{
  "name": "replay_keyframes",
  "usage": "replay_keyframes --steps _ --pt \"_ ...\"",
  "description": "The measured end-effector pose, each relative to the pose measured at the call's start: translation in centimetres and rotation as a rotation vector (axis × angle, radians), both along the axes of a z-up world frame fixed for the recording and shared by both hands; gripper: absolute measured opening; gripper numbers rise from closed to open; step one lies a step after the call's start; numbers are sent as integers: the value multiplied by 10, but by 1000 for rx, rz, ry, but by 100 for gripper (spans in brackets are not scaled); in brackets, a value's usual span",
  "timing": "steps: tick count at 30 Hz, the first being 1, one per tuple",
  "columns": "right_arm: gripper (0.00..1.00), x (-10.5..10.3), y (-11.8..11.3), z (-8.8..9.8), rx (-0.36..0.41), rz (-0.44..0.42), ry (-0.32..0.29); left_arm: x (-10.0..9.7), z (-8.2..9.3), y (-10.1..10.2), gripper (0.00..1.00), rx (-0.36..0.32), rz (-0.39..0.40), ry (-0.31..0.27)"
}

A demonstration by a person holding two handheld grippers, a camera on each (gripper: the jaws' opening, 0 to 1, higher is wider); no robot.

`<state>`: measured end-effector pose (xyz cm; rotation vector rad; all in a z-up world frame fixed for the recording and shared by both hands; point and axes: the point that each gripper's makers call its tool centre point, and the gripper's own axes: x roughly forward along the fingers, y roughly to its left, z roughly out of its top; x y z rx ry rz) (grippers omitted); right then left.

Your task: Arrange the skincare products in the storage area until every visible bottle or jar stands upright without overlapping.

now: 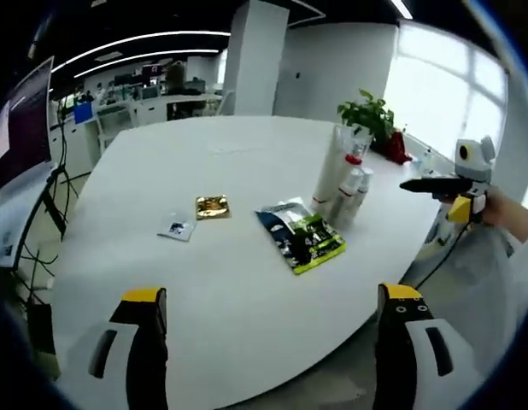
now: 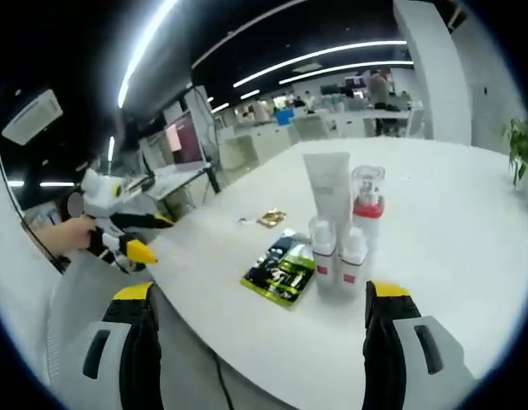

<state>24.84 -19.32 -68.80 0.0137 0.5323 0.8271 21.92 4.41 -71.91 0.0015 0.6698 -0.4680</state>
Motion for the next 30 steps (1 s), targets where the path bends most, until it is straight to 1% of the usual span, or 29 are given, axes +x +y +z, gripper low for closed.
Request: replay_keyframes --steps 2,5,7,8,10,11,13,14,17,19,21,30 --pt "99 0 -1 1 -11 3 -5 1 0 1 99 2 6 7" --pt "99 2 -5 -1 -30 0 -17 3 3 2 99 -12 18 -8" --pt "99 1 -6 -3 -43 4 -23 5 0 5 99 -12 22 -12" --pt "99 -2 -4 -4 -47 28 -33 5 -2 5 99 -7 22 -11" --pt "99 -3 -1 -7 -44 35 -32 3 -7 5 99 1 17 13" --pt "99 -5 0 -8 -56 41 -33 3 -7 5 99 2 16 14" --pt "99 -2 -5 -15 -110 39 -44 4 -6 4 99 2 15 8" --pt "99 -2 -6 -17 -120 39 -40 6 -6 4 99 2 14 7" --pt "99 -2 -6 -15 -124 33 -41 6 -11 6 98 6 12 20" --pt "99 -1 -7 -15 -124 25 -45 6 -10 8 98 14 14 21" --pt "99 -2 -8 -17 -124 21 -37 7 -10 10 98 7 21 18" --pt "98 -3 -7 -23 -162 42 -29 8 -12 11 98 6 32 27"
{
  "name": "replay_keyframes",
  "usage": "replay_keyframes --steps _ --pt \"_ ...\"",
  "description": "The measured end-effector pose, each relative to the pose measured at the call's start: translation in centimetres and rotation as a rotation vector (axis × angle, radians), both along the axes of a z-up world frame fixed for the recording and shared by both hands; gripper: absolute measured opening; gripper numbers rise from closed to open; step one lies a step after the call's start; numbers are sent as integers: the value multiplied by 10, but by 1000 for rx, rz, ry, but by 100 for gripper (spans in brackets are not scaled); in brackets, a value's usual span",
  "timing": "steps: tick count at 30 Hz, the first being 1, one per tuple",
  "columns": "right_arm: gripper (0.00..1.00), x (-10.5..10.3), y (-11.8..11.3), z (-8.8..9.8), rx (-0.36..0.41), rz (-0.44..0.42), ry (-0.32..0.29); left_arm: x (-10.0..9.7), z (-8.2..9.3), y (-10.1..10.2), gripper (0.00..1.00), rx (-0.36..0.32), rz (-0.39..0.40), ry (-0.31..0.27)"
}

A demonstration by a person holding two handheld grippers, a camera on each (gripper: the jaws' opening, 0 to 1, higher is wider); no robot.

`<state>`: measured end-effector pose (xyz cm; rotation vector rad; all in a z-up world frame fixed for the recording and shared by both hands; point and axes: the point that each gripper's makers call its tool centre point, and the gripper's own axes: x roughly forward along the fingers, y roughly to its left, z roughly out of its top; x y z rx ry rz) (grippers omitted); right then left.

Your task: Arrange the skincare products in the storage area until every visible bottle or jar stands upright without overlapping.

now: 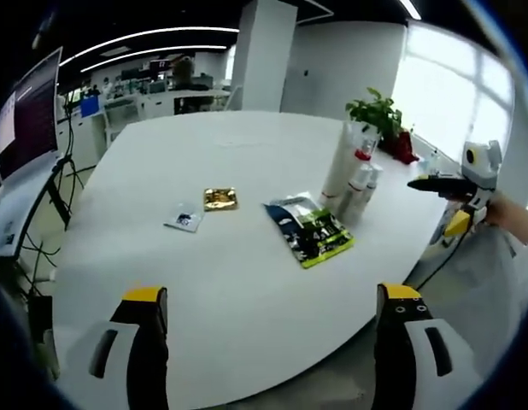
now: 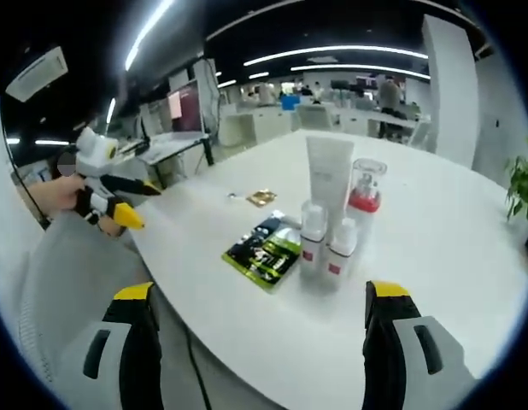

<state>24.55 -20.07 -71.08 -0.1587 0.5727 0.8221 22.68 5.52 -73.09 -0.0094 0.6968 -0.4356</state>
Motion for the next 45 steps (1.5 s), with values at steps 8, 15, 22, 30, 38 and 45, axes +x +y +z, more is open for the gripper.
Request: replay_keyframes --steps 8,15,22,30,38,45 --pt "98 1 -5 -1 2 -20 5 15 -4 4 99 30 -13 14" --pt "97 0 -6 -3 -25 -18 -1 46 -9 0 97 36 -30 4" --pt "97 2 -9 -5 -14 -36 17 78 -30 0 91 41 -17 43" --pt "97 2 -10 -7 -29 -41 24 117 -40 -9 88 59 -55 55" --pt "96 4 -13 -9 -31 -54 31 154 -49 -16 82 66 -45 84" --pt "96 2 -10 -13 -80 -33 24 176 -53 -18 77 102 -44 116"
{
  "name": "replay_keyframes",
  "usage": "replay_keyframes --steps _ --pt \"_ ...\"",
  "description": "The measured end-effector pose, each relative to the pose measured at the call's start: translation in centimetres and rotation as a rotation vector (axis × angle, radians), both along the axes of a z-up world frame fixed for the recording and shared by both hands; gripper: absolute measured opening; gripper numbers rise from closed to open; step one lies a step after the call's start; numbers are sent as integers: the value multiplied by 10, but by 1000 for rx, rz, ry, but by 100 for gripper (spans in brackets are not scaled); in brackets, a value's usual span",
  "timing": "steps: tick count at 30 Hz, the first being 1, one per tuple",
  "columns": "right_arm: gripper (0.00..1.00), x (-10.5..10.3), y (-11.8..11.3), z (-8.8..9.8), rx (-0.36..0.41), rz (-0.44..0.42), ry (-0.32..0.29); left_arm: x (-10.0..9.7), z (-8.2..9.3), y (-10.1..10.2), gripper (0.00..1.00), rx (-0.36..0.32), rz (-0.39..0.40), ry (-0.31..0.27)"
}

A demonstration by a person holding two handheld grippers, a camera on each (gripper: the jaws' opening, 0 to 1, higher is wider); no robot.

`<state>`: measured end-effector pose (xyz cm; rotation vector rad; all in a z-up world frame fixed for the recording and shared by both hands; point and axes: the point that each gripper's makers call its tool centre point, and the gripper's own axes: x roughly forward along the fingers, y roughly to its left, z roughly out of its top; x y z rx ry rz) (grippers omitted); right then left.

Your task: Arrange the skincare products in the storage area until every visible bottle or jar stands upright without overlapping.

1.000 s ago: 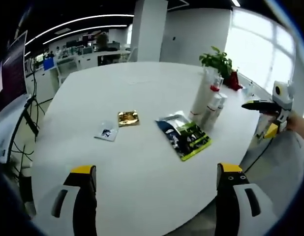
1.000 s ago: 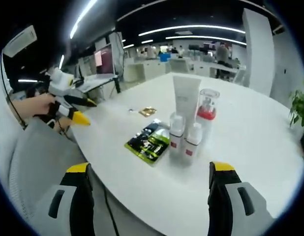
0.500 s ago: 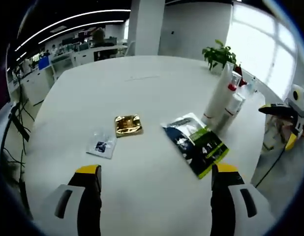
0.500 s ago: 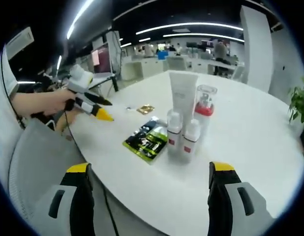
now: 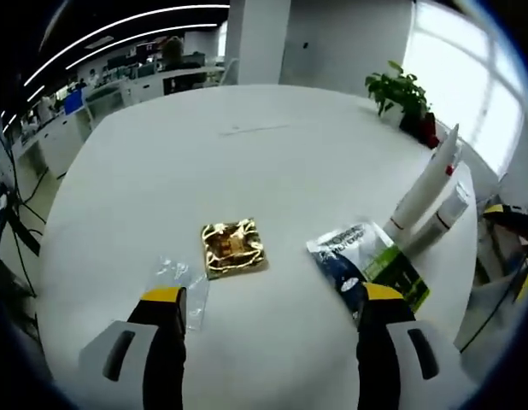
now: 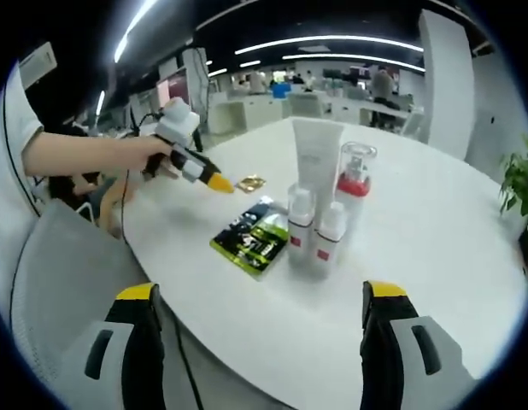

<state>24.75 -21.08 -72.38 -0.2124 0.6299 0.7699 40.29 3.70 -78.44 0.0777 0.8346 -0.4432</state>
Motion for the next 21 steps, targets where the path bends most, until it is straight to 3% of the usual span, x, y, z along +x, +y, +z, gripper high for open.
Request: replay_keyframes --steps 4,6,12,21 --pt "96 0 -1 -1 -17 8 5 9 -7 -1 75 35 -14 20" --pt "96 0 -1 -2 -14 6 8 23 -10 -3 73 46 -24 28" --pt "95 1 -2 -3 -10 -4 14 25 -15 -1 67 48 -24 48" --pt "95 2 -4 -6 -19 -6 24 46 -28 -2 62 80 -42 83"
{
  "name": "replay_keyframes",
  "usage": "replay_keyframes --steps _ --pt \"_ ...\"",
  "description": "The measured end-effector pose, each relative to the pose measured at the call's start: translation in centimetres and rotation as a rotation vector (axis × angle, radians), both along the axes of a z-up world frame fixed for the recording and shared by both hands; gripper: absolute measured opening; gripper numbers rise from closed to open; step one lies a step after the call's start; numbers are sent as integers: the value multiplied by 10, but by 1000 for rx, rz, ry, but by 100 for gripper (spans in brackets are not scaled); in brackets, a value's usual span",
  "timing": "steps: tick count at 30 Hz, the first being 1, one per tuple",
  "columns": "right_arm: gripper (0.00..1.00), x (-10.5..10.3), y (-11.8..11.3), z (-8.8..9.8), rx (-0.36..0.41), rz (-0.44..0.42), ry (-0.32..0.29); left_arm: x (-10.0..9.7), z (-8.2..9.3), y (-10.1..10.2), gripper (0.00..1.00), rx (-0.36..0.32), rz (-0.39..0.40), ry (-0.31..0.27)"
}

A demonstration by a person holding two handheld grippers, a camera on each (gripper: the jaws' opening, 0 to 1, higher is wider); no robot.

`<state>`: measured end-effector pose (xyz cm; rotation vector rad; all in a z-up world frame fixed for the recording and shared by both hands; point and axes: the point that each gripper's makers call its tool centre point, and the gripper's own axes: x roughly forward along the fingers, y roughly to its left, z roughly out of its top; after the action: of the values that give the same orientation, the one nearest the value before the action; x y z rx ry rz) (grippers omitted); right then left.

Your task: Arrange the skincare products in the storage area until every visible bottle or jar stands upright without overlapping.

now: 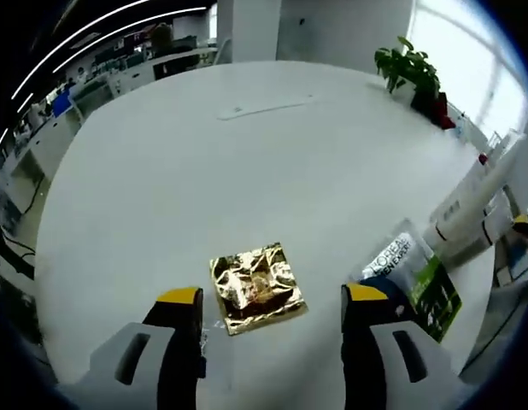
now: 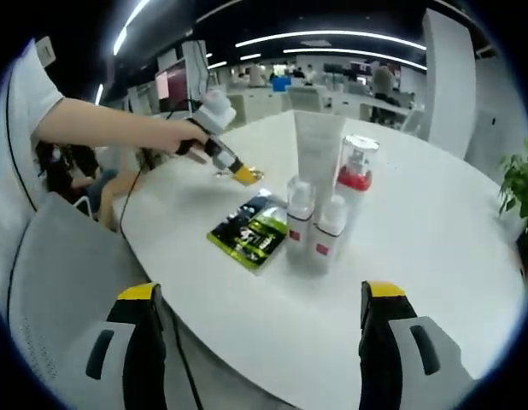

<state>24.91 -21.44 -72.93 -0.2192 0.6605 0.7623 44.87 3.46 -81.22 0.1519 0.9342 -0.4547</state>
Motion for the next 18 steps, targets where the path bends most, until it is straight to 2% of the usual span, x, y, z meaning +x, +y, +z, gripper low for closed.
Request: replay_keyframes --steps 10,15,18 --pt "94 0 -1 -2 0 -5 3 6 -14 9 59 64 10 19" --pt "94 0 0 -2 -8 -1 6 7 -14 10 55 68 17 18" --pt "94 -1 -1 -3 -11 1 7 7 -15 14 51 105 -3 20"
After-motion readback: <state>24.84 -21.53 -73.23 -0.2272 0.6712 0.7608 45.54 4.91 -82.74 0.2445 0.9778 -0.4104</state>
